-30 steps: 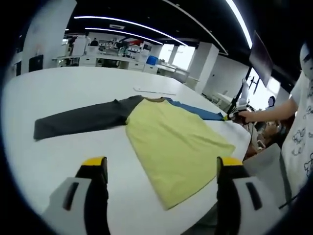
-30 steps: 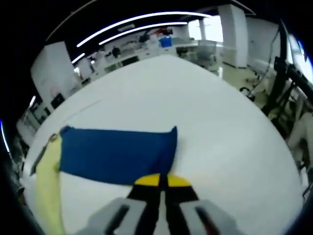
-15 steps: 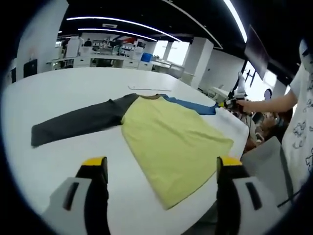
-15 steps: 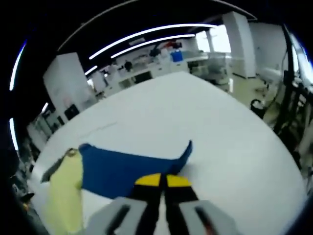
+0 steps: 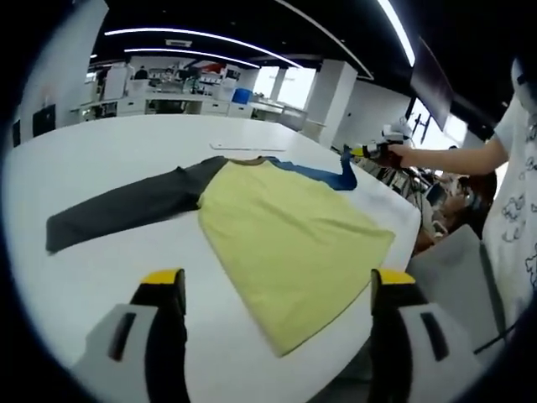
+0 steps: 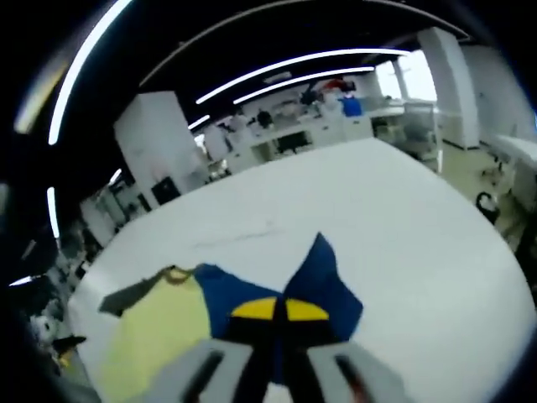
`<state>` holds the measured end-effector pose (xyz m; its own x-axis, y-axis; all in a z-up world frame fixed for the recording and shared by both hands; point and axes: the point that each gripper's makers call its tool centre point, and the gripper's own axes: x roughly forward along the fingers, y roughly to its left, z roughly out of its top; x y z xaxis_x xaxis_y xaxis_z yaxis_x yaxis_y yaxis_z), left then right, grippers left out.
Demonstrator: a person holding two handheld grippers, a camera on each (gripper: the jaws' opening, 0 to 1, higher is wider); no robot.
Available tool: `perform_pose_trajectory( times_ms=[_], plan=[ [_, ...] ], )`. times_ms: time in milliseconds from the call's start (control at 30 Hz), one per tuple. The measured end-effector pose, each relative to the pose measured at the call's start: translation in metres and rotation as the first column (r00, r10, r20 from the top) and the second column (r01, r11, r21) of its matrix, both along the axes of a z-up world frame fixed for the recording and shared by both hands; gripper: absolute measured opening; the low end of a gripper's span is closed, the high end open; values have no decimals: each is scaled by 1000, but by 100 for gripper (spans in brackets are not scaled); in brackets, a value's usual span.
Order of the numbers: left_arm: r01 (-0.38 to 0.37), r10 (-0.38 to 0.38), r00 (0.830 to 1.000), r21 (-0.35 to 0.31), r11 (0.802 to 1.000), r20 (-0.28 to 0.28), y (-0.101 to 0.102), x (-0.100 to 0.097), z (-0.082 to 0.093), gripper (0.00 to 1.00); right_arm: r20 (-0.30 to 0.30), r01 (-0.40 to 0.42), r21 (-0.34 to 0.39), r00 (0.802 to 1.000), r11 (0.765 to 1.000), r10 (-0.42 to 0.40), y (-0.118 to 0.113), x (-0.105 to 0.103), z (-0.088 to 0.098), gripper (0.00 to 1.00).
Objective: Fold the garment on the visible template until the final outline fits inside the template.
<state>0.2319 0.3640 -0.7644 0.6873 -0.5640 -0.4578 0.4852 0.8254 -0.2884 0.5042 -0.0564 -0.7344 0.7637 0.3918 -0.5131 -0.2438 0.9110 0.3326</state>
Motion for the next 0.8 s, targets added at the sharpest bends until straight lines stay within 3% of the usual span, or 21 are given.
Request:
perform_pose_trajectory(
  times_ms=[267, 400, 433, 567, 800],
  plan=[
    [30, -30, 999, 1, 1000, 16, -8, 4, 4, 88, 10, -87, 45, 996, 995, 87, 70, 1, 8, 0],
    [26, -26, 999, 2, 1000, 20, -3, 6, 3, 88, 10, -141, 77, 990, 987, 141, 101, 10, 9, 0],
    [22, -22, 1000, 2, 1000, 22, -1, 6, 3, 88, 12, -164, 77, 986, 983, 164, 119, 1, 10, 0],
    [13, -13, 1000, -3, 1000, 24, 4, 6, 2, 87, 13, -229, 81, 973, 970, 228, 155, 1, 10, 0],
    [-11, 14, 998, -55, 998, 56, -1, 12, 14, 89, -4, -304, 82, 952, 949, 305, 200, 10, 3, 0]
  ],
)
